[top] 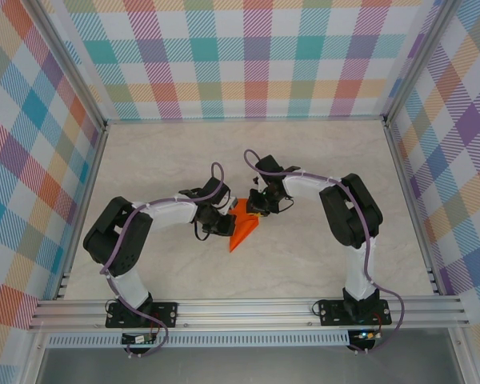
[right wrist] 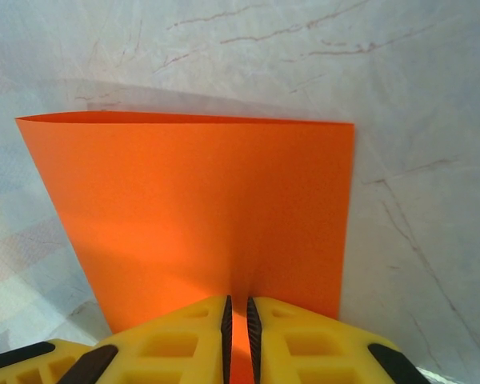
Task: Fold a paper plane with a square sheet of paper (pick it up from the middle)
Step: Third fold the triangle at the center of the table.
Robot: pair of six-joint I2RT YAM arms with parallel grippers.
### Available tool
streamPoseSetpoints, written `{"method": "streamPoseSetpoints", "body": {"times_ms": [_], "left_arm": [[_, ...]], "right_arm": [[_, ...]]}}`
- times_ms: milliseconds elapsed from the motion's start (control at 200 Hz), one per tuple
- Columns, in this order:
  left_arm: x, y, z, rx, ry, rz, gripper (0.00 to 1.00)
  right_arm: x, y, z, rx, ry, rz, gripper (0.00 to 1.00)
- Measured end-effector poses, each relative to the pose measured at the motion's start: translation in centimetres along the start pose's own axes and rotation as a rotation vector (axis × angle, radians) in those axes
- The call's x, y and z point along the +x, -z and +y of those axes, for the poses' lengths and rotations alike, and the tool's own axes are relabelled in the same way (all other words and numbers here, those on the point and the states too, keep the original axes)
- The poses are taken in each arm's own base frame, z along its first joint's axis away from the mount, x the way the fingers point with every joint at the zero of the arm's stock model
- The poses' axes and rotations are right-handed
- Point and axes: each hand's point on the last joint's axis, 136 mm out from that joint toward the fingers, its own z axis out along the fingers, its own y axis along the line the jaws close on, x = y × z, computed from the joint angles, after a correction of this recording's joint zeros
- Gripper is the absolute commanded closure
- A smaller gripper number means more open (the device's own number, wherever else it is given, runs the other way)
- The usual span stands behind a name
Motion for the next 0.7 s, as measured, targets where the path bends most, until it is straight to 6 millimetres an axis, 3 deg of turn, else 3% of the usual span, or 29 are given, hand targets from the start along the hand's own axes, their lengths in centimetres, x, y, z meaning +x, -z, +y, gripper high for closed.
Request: {"method": "streamPoseSetpoints", "body": {"times_ms": [195, 700], "left_arm": [[-0.48, 0.88, -0.75, 0.025, -0.011, -0.026, 0.98], [-0.10, 0.21, -0.31, 0.013, -0.003, -0.005, 0.98]], "right_arm": [[0.02, -0.04, -0.03, 0.004, 0.001, -0.002, 0.83], [0.00, -0.04, -0.05, 0.006, 0.001, -0.003, 0.83]]}}
